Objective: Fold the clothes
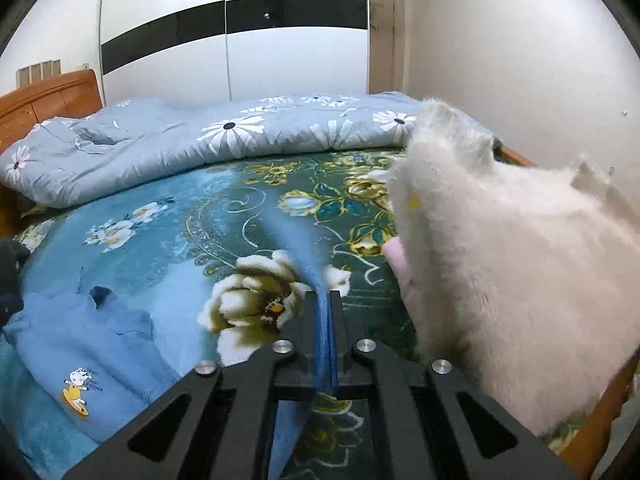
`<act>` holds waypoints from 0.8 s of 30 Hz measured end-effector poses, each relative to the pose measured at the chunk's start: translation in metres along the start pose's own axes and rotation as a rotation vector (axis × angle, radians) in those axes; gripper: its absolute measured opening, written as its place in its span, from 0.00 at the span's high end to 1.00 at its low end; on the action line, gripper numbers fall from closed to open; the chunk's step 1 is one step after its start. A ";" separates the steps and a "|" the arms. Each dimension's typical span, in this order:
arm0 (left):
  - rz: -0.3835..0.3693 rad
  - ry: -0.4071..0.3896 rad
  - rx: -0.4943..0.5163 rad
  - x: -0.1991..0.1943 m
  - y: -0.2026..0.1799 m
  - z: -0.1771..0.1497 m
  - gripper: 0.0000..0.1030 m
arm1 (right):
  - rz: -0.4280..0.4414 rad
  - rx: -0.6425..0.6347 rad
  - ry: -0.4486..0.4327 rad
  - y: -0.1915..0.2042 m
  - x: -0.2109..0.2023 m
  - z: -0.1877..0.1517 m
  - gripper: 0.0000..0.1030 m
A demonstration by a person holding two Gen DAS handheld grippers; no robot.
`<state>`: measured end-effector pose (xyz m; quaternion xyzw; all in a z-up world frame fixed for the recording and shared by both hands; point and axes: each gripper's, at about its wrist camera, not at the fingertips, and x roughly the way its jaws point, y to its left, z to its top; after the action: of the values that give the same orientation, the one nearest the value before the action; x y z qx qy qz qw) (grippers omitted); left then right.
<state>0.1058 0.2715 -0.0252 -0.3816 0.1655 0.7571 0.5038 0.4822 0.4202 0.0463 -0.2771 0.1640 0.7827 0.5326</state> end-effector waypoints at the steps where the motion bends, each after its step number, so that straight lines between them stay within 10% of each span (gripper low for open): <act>1: -0.003 0.010 0.005 0.005 -0.001 0.003 0.44 | -0.006 -0.013 -0.029 0.004 -0.005 0.001 0.78; 4: 0.000 0.044 0.025 0.026 -0.003 0.016 0.44 | 0.070 -0.063 -0.030 0.024 -0.001 0.002 0.55; 11: -0.057 0.125 0.053 0.072 -0.002 0.027 0.44 | 0.377 -0.195 0.098 0.081 0.033 0.004 0.52; 15: -0.093 0.195 0.081 0.086 -0.002 0.021 0.44 | 0.467 -0.148 0.319 0.092 0.088 -0.016 0.52; 24: -0.185 0.181 0.122 0.080 -0.005 0.016 0.49 | 0.580 -0.095 0.363 0.091 0.092 -0.032 0.91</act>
<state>0.0879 0.3350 -0.0736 -0.4305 0.2200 0.6585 0.5768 0.3805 0.4362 -0.0384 -0.3781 0.2913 0.8463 0.2366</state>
